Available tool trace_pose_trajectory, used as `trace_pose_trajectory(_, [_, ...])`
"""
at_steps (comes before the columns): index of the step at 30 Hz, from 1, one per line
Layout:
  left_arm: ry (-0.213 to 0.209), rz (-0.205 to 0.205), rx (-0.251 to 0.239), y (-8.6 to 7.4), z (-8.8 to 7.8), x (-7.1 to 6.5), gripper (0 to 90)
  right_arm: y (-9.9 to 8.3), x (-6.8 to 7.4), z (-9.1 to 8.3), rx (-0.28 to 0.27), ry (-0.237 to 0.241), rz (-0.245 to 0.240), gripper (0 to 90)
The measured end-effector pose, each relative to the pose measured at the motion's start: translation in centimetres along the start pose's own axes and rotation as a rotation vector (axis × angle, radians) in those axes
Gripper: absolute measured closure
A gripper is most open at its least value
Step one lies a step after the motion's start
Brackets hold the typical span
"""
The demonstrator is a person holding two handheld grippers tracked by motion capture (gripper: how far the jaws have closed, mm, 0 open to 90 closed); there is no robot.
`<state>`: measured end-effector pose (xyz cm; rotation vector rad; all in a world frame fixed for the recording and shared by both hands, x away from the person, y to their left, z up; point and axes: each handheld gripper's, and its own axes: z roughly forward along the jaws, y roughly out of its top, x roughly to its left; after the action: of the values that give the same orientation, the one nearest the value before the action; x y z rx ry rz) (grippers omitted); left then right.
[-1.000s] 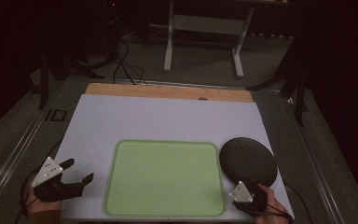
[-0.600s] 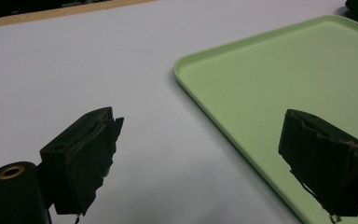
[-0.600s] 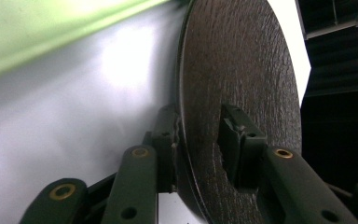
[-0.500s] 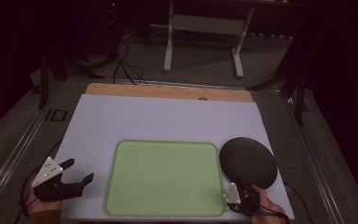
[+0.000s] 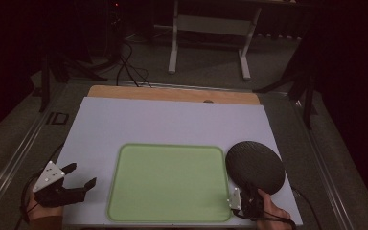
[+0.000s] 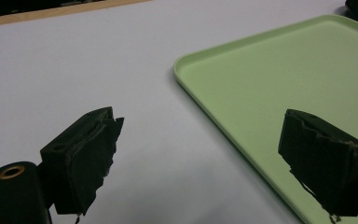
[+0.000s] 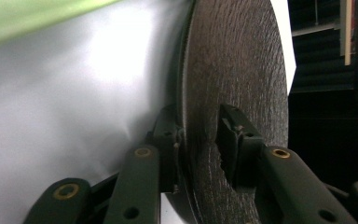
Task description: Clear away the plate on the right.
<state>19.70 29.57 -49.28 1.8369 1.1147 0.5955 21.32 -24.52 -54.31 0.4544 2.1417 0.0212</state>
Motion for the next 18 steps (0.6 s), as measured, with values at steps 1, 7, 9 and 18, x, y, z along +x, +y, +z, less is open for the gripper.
trace_pose_trajectory(1, [0.000,-0.001,0.000,0.00,0.00,0.00,11.6,0.04,0.04,0.04,0.000,-0.002,-0.010,70.8])
trace_pose_trajectory(7, [0.001,-0.004,0.002,-0.02,0.05,0.03,12.0,0.27,0.13,0.19,0.015,0.002,-0.020,75.1])
trace_pose_trajectory(9, [-0.001,-0.005,0.001,-0.03,0.04,0.04,12.0,0.30,0.21,0.19,0.019,0.004,-0.029,75.6])
trace_pose_trajectory(18, [0.001,-0.010,0.005,-0.04,0.10,0.09,12.7,0.48,0.22,0.14,0.038,-0.010,-0.136,78.9])
